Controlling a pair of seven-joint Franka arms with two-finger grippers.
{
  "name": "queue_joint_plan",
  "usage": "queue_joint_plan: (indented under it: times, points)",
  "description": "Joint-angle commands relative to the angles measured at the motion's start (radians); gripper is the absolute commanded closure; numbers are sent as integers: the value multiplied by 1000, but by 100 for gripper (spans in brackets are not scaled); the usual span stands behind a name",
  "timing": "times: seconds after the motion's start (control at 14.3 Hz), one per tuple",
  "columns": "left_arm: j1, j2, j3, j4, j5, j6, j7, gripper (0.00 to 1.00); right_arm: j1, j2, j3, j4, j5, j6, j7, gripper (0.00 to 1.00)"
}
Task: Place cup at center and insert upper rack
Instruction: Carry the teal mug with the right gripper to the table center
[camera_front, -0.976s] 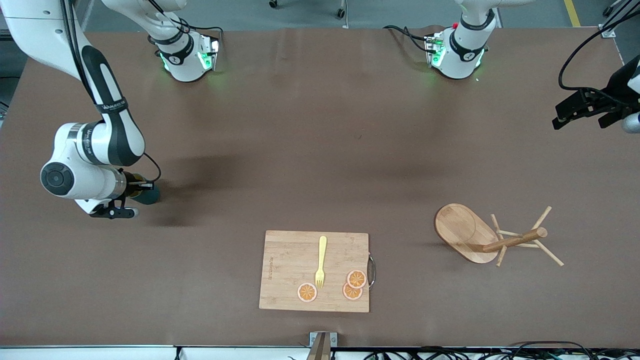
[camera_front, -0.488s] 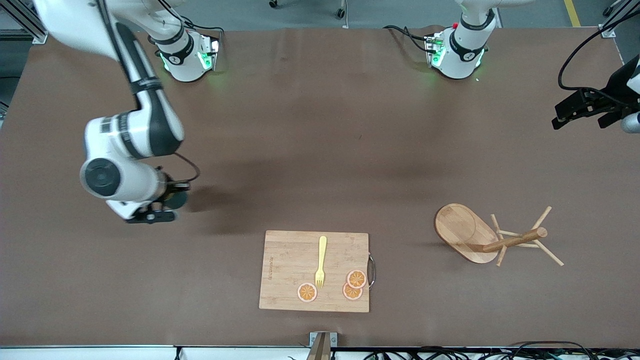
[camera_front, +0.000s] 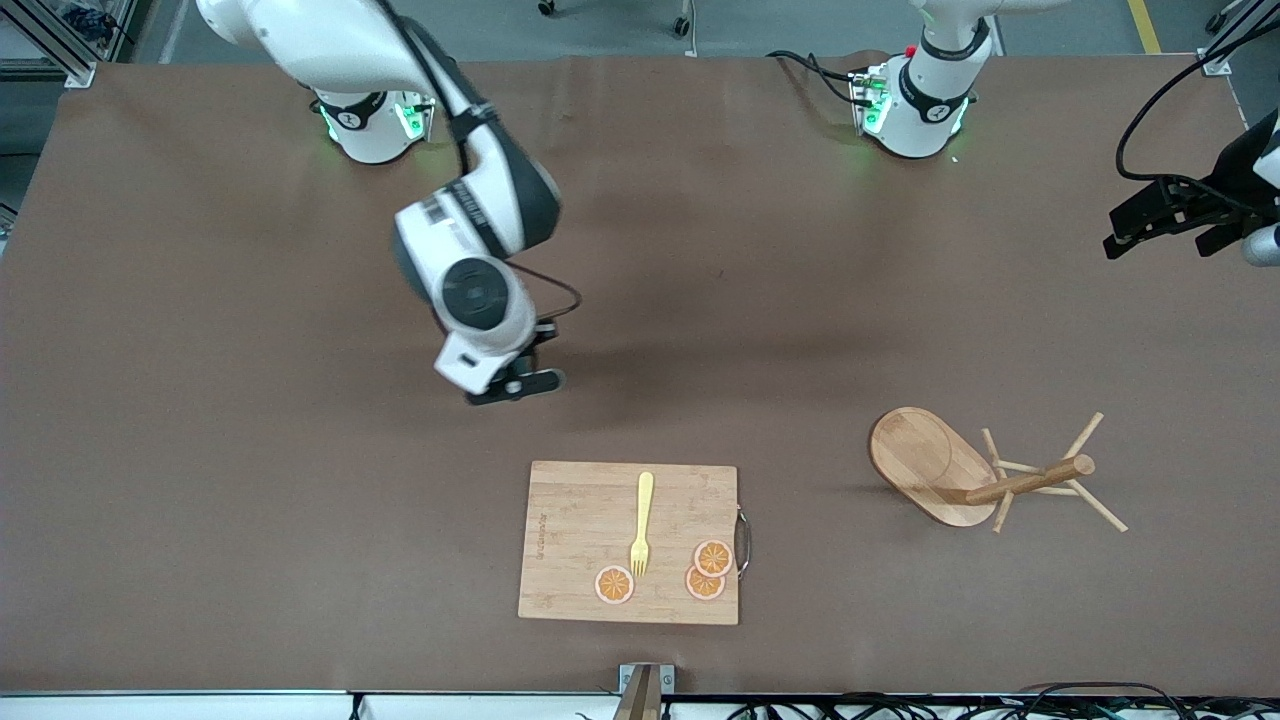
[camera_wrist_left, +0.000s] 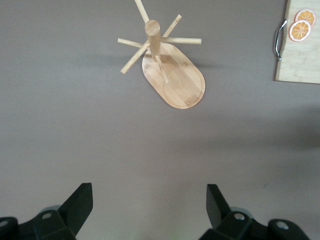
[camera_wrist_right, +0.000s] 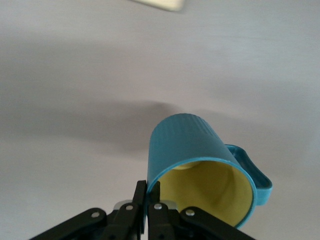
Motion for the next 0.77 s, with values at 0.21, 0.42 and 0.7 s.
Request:
queue_joint_plan:
  times: [0.21,0.42,0.7]
  points:
    - [-1,-7,-2,7,6,-13,-6,0,190,245,-13,312,23,5,292,99]
    - [-1,-7,-2,7,6,-13,-6,0,228,276,-13,316,87,91,346,99]
    - [-1,-7,-2,10,6,-11,-1,0,253,313,-13,319,103,180,344,98]
